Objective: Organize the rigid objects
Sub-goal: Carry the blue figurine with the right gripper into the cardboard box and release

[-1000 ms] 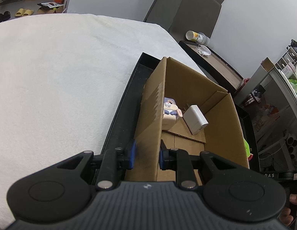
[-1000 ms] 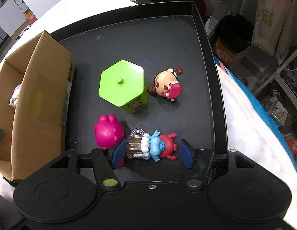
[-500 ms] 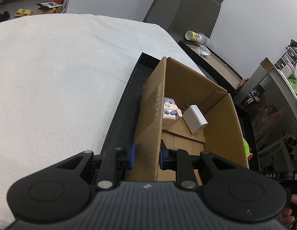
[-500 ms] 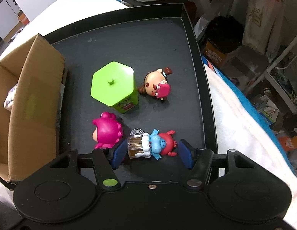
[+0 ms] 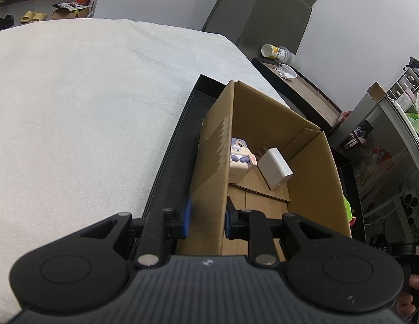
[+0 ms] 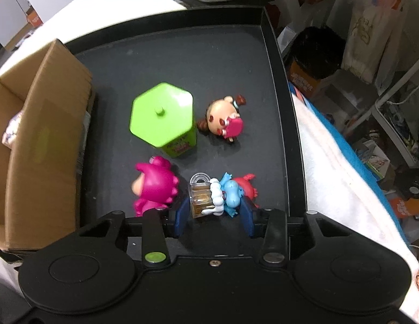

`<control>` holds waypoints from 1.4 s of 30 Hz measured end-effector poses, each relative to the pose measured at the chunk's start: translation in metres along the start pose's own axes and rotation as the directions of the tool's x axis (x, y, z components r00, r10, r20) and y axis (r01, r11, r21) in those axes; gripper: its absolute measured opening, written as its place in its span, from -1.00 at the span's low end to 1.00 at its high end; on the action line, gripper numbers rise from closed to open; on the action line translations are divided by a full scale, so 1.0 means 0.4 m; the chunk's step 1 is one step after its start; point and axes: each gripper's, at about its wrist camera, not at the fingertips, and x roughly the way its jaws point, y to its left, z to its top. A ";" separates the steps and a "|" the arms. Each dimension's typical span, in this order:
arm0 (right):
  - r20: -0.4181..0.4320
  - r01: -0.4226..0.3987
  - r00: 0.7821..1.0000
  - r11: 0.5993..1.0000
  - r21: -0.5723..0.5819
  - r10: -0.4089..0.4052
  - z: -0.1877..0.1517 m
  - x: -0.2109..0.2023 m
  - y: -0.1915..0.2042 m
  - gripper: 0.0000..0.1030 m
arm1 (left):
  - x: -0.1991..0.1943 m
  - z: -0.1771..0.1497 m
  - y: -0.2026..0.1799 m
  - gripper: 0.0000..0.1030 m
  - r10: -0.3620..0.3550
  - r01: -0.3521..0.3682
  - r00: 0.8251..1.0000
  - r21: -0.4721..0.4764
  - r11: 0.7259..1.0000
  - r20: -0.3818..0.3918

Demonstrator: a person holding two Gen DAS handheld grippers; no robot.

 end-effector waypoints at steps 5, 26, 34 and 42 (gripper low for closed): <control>-0.004 0.009 1.000 1.000 -0.006 -0.009 -0.007 0.000 0.004 -0.22 | 0.000 0.000 0.001 -0.57 -0.003 0.003 1.000 -0.003 1.000 -0.001; 0.123 -0.022 0.992 0.997 -0.079 0.032 0.032 -0.130 0.087 -0.23 | -0.002 0.000 0.002 -0.56 -0.011 0.011 1.000 -0.007 1.000 -0.001; 0.186 -0.057 0.979 0.990 -0.132 0.081 0.096 -0.196 0.160 -0.23 | -0.003 0.000 0.004 -0.56 -0.016 0.016 1.000 -0.006 1.000 -0.001; 0.217 -0.068 0.970 0.977 -0.201 0.112 0.153 -0.232 0.257 -0.23 | 0.000 0.004 0.014 -0.56 -0.026 0.026 1.000 -0.016 1.000 -0.005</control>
